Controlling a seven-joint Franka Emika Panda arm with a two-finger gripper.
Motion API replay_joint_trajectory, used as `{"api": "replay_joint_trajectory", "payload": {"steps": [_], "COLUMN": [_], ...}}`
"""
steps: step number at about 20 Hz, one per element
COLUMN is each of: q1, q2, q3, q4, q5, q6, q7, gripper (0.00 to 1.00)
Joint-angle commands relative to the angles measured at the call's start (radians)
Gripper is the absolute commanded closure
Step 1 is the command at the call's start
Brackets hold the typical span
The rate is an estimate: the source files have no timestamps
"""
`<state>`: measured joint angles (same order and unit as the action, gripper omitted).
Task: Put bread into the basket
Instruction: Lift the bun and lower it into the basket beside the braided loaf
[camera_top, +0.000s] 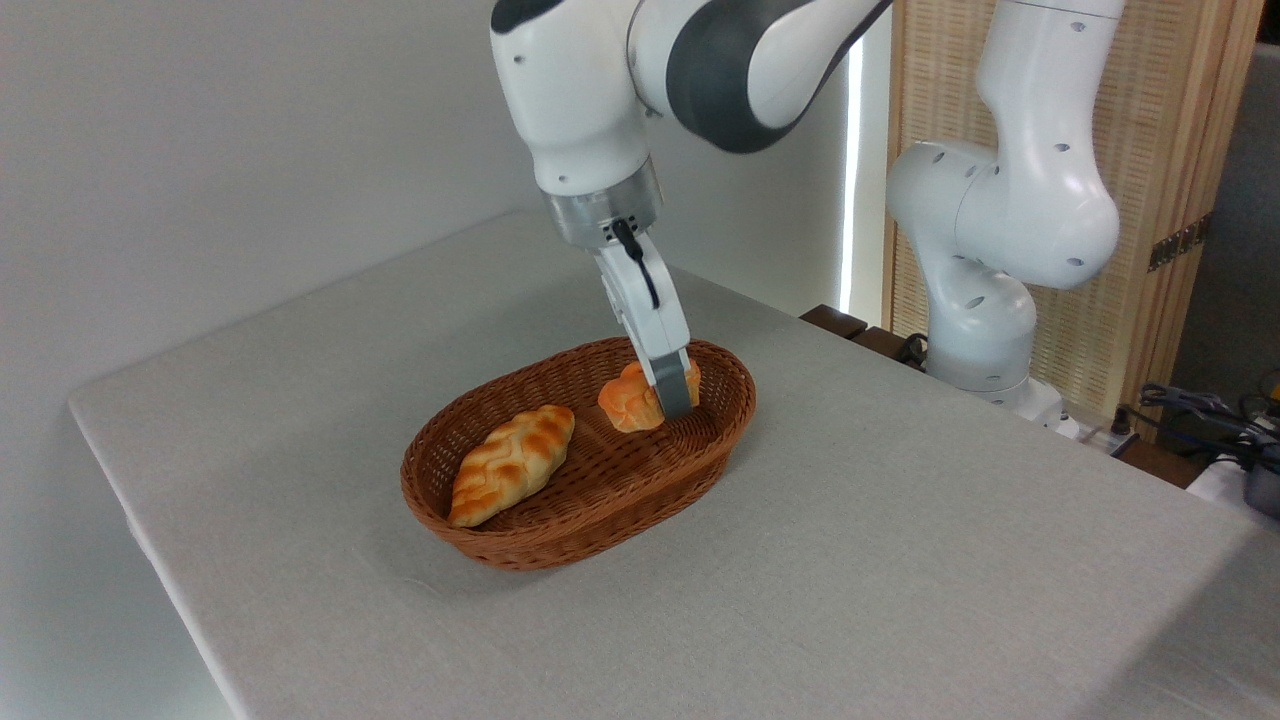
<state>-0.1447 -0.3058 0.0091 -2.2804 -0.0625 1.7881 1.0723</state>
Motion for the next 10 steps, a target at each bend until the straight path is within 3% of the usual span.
{"api": "replay_joint_trajectory", "payload": {"steps": [1,6,9,10], "q1": [-0.010,-0.010,-0.001,0.008], "q2": [-0.013,-0.010,0.020,0.055], "q3": [0.012,0.012,0.015,0.015], "q4": [-0.010,0.007,0.164,0.253], "q5": [-0.066,-0.077,-0.080,-0.080], "q6": [0.017,0.028,0.014,-0.014], "q7": [0.006,0.009,-0.017,-0.070], "gripper": [0.00,0.00,0.00,0.00]}}
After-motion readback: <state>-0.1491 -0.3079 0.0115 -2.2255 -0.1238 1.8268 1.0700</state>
